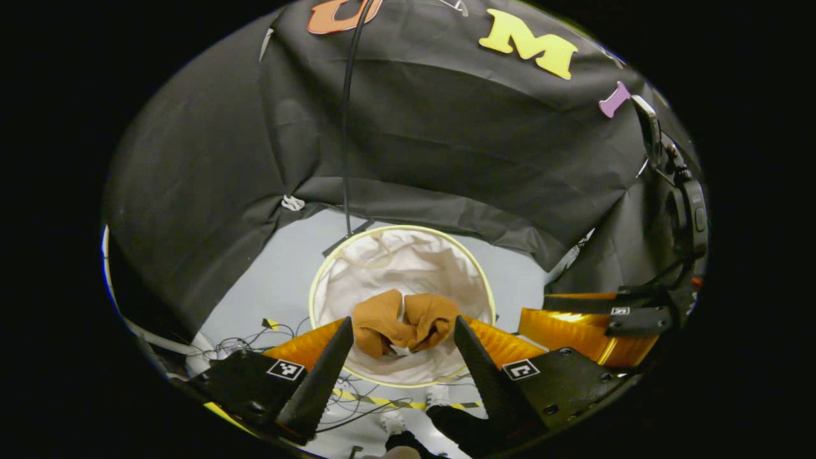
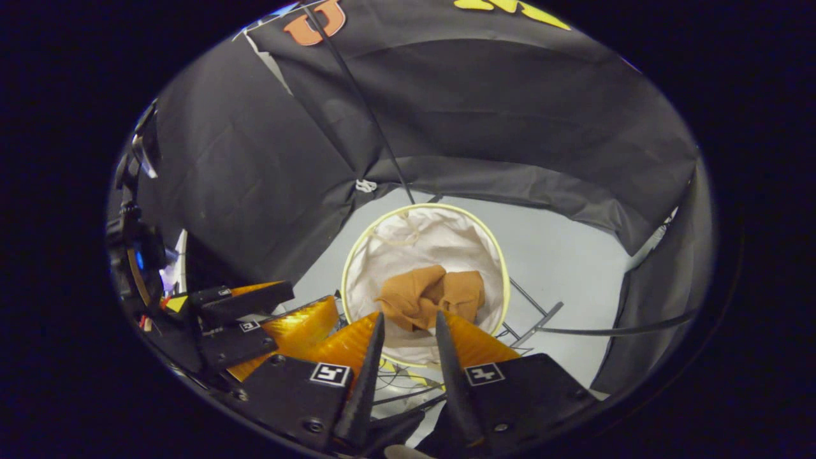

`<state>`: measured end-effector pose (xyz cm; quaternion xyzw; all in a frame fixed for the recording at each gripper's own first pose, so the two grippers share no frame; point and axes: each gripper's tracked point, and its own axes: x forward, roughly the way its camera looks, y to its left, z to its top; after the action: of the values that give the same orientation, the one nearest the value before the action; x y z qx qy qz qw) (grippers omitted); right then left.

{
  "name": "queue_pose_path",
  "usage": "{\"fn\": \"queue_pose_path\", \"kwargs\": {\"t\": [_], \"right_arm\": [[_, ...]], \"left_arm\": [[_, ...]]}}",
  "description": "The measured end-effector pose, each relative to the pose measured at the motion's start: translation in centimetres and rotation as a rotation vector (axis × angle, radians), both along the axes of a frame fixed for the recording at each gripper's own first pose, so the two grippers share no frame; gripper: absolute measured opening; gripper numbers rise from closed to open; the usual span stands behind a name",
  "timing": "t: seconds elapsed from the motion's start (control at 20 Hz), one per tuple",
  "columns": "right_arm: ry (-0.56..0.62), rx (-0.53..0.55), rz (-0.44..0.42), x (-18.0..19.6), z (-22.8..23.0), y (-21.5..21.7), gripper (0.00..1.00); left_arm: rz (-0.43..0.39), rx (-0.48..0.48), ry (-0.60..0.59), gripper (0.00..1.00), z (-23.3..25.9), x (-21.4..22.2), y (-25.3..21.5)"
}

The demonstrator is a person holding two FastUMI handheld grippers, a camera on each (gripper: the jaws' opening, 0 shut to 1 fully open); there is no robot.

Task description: Grasp the clothes on the hanger with both hands and then place them into the laundry hamper below.

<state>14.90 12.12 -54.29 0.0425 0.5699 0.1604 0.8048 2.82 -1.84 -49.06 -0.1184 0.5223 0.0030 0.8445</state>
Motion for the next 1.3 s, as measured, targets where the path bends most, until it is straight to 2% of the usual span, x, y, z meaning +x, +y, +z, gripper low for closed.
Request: {"fn": "queue_pose_path", "kwargs": {"t": [0.05, 0.2, 0.3, 0.4, 0.5, 0.55, 0.75, 1.1, 1.15, 1.3], "right_arm": [[-0.018, -0.022, -0.007, 0.2, 0.3, -0.7, 0.63], [-0.023, -0.050, -0.014, -0.5, 0.7, -1.3, 0.77], [-0.037, -0.057, -0.016, -0.2, 0.8, -1.2, 0.78], [-0.053, -0.067, -0.011, -0.2, 1.0, -1.6, 0.76], [-0.066, -0.083, 0.000, -0.7, 1.2, -1.8, 0.76], [-0.082, -0.090, 0.001, -0.6, 1.4, -1.9, 0.76], [-0.158, -0.098, -0.017, -0.1, 3.6, -1.9, 0.77], [-0.398, -0.129, -0.044, 0.7, 12.5, -2.1, 0.77], [-0.437, -0.135, -0.046, 0.7, 14.1, -2.1, 0.77], [-0.558, -0.148, -0.065, 0.0, 19.2, -2.5, 0.77]], "left_arm": [[0.002, -0.003, 0.003, 1.00, 0.1, -0.4, 0.1], [0.008, 0.001, -0.003, 0.97, 0.6, -0.8, 0.4], [0.015, 0.000, -0.005, 1.00, 0.7, -1.0, 0.7], [0.017, 0.014, -0.014, 0.97, 1.2, -1.4, 1.2], [0.024, 0.022, -0.023, 1.00, 1.6, -1.4, 1.6], [0.030, 0.027, -0.035, 0.97, 2.0, -1.4, 1.8], [0.023, 0.060, -0.099, 0.97, 4.5, -1.0, 2.1], [-0.031, 0.098, -0.266, 0.97, 12.2, -0.5, 1.8], [-0.037, 0.102, -0.298, 1.00, 13.4, -0.2, 2.0], [-0.047, 0.119, -0.392, 0.97, 18.1, -0.9, 2.9]]}}
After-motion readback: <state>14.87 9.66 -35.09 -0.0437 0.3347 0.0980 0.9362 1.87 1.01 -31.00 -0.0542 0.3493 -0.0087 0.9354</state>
